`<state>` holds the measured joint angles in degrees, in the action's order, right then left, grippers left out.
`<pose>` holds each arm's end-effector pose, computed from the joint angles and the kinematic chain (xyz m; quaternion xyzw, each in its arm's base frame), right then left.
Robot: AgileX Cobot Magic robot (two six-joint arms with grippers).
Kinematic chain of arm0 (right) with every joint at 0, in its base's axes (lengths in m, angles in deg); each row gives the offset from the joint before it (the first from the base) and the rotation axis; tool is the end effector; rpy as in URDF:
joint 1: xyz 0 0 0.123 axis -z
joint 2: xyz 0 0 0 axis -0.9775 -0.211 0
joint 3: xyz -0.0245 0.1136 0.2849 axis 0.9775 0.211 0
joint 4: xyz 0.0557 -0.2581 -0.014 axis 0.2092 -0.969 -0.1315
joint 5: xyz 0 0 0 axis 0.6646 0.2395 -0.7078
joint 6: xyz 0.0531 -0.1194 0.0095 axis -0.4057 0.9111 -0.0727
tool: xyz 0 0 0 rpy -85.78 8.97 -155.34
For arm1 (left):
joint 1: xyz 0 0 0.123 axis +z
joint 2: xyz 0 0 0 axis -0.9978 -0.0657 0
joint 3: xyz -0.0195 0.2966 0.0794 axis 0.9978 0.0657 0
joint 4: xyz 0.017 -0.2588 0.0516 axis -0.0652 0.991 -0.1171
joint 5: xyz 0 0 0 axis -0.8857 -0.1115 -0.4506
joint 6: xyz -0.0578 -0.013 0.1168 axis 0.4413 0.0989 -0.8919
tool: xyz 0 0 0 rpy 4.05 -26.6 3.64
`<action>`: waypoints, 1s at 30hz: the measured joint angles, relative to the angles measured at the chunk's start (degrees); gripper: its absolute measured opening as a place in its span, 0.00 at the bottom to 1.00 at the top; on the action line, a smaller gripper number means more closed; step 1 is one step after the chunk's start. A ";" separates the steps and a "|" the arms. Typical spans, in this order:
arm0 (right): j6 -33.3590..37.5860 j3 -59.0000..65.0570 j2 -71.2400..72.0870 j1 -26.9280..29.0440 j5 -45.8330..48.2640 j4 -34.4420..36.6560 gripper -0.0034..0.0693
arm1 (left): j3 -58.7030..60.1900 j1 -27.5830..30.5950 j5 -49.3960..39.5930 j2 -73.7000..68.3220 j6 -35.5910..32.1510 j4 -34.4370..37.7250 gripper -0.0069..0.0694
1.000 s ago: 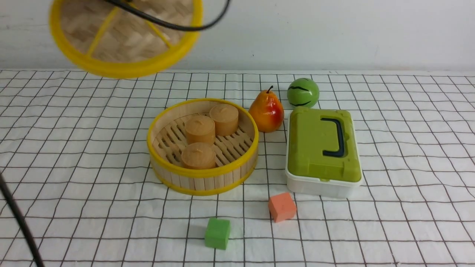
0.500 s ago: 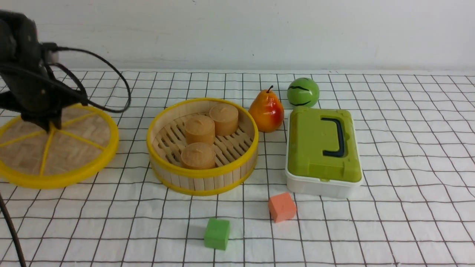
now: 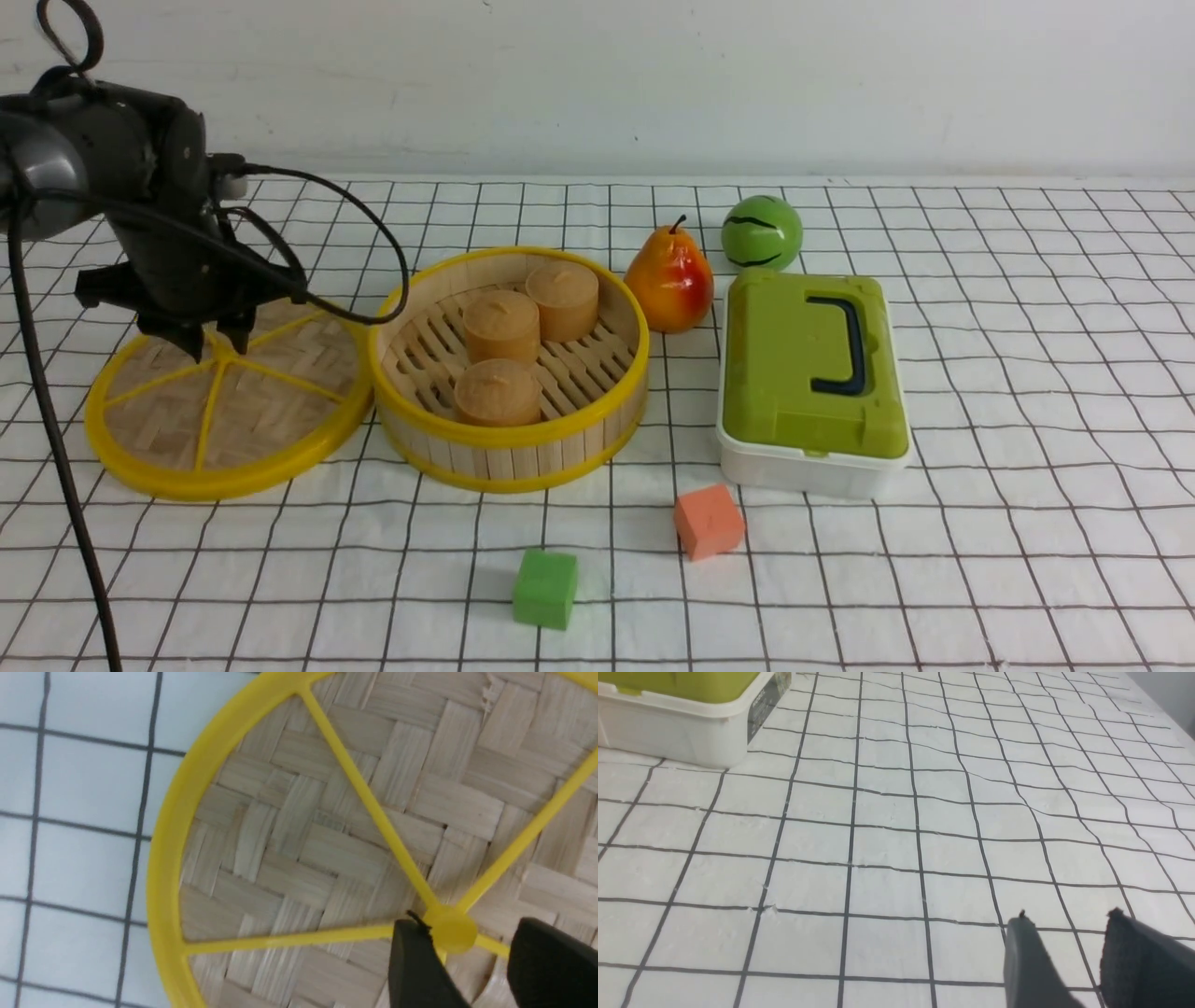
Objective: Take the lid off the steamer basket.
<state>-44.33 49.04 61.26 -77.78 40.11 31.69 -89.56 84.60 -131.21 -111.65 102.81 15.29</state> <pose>0.0792 -0.0126 0.1595 -0.0016 0.8096 -0.0605 0.5838 0.4962 0.0065 0.2021 -0.0756 0.9723 0.0587 0.2134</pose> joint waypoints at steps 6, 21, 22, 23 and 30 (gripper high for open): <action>0.00 0.00 0.00 0.00 0.00 0.00 0.38 | -0.11 0.00 -1.16 11.91 -2.93 1.17 0.37; 0.00 0.00 0.00 0.00 0.00 0.00 0.38 | 37.18 0.00 29.38 77.13 -8.83 10.32 0.07; 0.00 0.00 0.00 0.00 0.00 0.00 0.38 | 42.06 0.00 32.12 80.95 -8.83 10.44 0.07; 0.00 0.00 0.00 0.00 0.00 0.00 0.38 | 46.48 0.00 33.79 84.23 -8.83 10.52 0.07; 0.00 0.00 0.00 0.00 0.00 0.00 0.38 | 67.55 0.00 35.06 100.40 -8.83 13.05 0.07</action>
<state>-44.33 49.04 61.26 -77.78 40.11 31.69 -22.01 84.60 -96.15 -11.25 93.98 28.34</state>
